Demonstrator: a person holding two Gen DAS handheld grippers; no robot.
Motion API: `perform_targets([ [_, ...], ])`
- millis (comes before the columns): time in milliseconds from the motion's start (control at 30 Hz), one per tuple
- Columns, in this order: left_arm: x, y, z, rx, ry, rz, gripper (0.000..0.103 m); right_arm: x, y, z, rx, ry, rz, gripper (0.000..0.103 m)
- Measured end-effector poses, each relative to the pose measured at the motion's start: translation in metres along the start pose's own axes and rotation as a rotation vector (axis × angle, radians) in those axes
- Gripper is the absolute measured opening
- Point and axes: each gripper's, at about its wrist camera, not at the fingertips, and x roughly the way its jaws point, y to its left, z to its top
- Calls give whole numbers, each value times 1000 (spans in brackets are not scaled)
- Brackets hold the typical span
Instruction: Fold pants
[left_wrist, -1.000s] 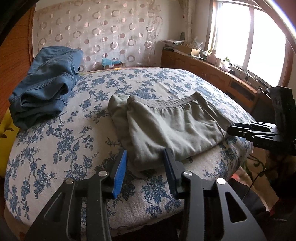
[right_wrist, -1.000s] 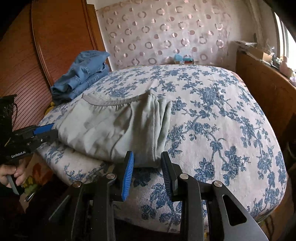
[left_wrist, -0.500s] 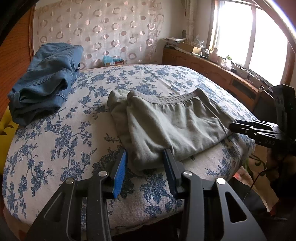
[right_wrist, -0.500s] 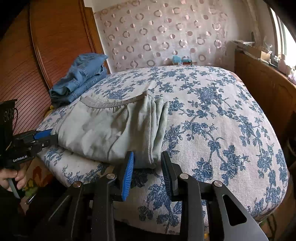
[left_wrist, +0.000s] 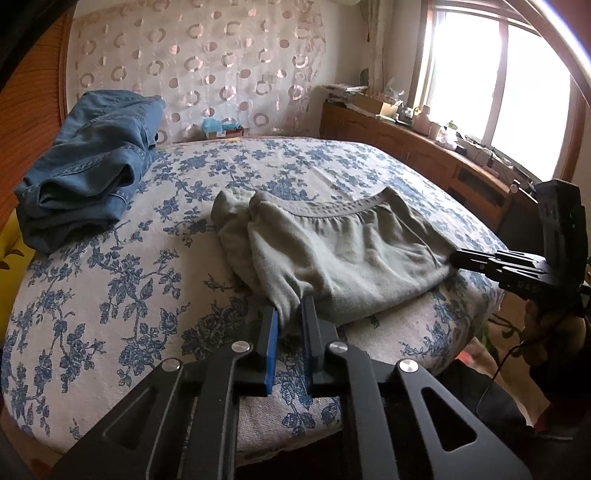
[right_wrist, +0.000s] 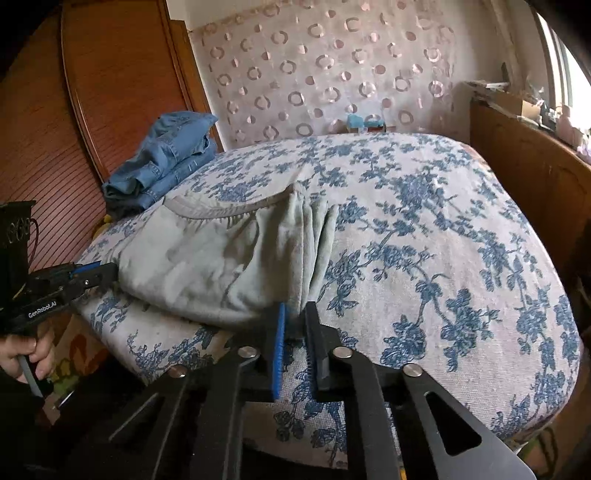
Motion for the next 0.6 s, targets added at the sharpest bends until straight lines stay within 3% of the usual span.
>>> perform_targets([
  [200,-2,2,-2,-2,10,-4,10,-10,-4,1,-2,-34,2,6],
  [433,0,0,-2,5,27,4,11,-7,-1,0,-3,-5,8,6],
  [533,-1,-3,0,25,33,21,18,-10,2,2,-16,-8,8,6],
  [600,-2,-6,1,42,30,34,29,-12,3,3,-21,-7,-1,6],
])
